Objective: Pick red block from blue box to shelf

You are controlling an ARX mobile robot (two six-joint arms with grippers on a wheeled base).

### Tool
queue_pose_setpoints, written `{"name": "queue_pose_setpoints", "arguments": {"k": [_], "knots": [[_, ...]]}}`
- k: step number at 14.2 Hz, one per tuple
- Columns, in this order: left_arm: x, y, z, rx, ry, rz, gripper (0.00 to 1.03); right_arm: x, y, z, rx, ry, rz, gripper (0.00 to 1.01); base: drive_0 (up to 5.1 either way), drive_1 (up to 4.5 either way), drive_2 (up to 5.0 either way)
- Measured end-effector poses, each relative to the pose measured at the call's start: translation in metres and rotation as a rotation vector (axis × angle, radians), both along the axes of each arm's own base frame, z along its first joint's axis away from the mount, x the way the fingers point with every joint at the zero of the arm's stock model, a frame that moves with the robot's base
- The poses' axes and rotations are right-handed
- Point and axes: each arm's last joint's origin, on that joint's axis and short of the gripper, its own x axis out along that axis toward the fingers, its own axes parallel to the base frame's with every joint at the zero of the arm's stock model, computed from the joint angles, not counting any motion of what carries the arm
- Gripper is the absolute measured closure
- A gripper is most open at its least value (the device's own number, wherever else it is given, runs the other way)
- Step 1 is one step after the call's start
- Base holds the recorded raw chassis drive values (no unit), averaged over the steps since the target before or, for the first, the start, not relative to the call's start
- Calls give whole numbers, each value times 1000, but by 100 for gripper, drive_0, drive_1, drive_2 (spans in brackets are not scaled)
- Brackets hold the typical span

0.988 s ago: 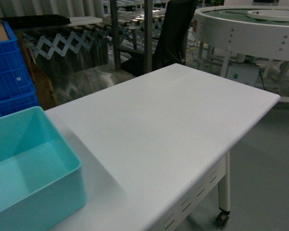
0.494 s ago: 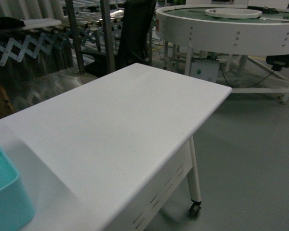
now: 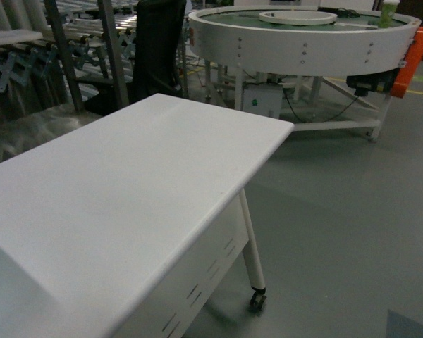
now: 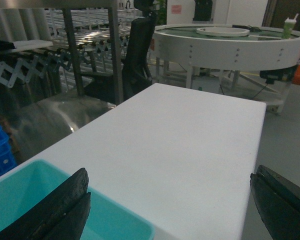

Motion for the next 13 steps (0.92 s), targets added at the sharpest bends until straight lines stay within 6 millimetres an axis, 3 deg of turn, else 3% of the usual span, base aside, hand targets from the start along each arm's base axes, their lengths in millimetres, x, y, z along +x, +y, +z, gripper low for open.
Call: {"name": "queue_pose_setpoints", "arguments": {"k": [13], "knots": [[0, 0, 0, 0, 0, 0, 5, 0, 0, 0, 0, 0, 0, 72, -159, -159, -159]]}}
